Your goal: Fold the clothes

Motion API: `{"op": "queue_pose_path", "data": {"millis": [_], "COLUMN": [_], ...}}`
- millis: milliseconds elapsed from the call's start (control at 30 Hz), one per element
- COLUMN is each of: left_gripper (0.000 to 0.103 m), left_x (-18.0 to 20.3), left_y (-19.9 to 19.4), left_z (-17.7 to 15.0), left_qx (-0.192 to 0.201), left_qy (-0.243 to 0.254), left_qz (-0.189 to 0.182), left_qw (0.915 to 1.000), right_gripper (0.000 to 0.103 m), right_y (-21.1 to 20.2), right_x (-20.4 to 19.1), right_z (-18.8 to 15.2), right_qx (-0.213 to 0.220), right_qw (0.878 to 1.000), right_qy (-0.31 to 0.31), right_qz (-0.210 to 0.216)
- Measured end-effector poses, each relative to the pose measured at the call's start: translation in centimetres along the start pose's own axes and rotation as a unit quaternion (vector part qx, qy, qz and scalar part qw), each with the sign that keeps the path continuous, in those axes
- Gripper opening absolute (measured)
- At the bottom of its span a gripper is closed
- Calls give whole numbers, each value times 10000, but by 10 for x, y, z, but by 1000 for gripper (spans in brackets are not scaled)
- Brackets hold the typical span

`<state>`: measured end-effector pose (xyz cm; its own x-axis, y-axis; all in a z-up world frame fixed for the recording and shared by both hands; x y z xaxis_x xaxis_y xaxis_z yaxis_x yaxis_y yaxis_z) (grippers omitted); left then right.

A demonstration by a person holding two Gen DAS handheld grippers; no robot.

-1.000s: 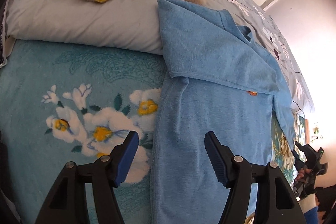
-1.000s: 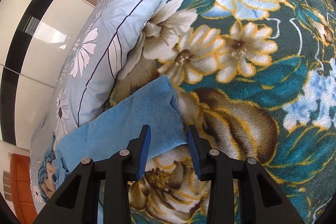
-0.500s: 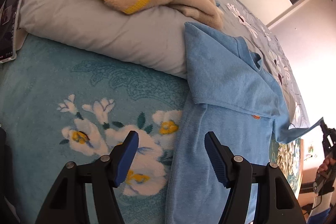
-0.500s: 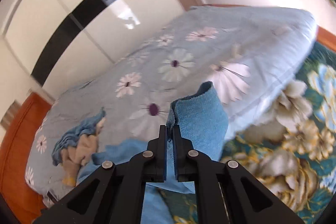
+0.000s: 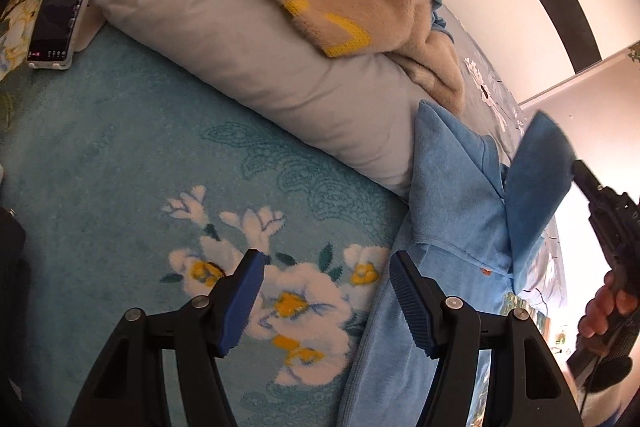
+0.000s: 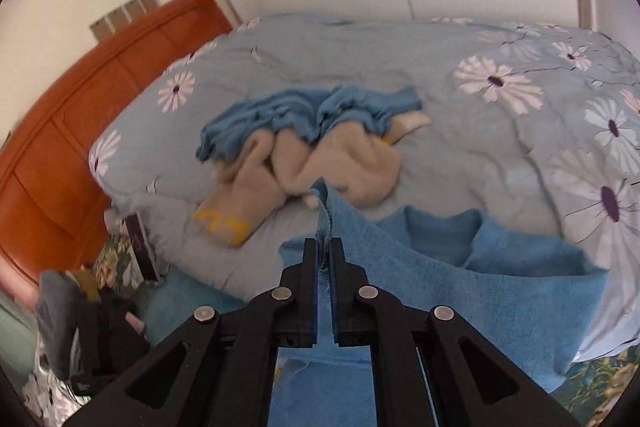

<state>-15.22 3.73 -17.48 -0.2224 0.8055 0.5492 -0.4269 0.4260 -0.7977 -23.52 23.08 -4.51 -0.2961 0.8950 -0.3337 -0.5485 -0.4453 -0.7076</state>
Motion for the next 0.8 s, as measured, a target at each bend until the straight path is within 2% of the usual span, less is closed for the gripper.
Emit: {"op": "queue_pose_path", "data": {"millis": [167, 300, 433, 633, 800], "left_gripper": [69, 69, 69, 69, 69], "left_x": [8, 14, 21, 102, 137], "left_y": [7, 13, 18, 46, 78], "left_z": [3, 6, 9, 20, 15], "left_qx": [-83, -147, -212, -532, -674], "left_qy": [66, 129, 193, 580, 908], "left_qz": [-131, -240, -349, -1315, -1319], "left_qw": [9999, 9995, 9990, 9882, 9848], "right_gripper": [5, 5, 6, 19, 20], "right_y": [61, 74, 54, 7, -25], "right_x": [-17, -19, -5, 76, 135], "right_z": [-55, -76, -68, -60, -84], "right_qx": [-767, -1057, -898, -551, -408], "right_qw": [9965, 9942, 9959, 9950, 9848], "right_qy": [-300, -185, -110, 602, 1498], "right_qz": [-169, 29, -36, -583, -773]}}
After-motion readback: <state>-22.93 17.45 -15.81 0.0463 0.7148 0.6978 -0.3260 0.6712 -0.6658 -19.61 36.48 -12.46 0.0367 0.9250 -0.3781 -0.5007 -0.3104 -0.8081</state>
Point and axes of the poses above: each gripper's, at about its wrist camera, not at the fingertips, and y roughly the way its jaws point, x to its right, z to its top, the point moved 10 cm from there along y, roughly the way its jaws point, and after that the axes turned 1 degree about -z, right-handed, at the moved point
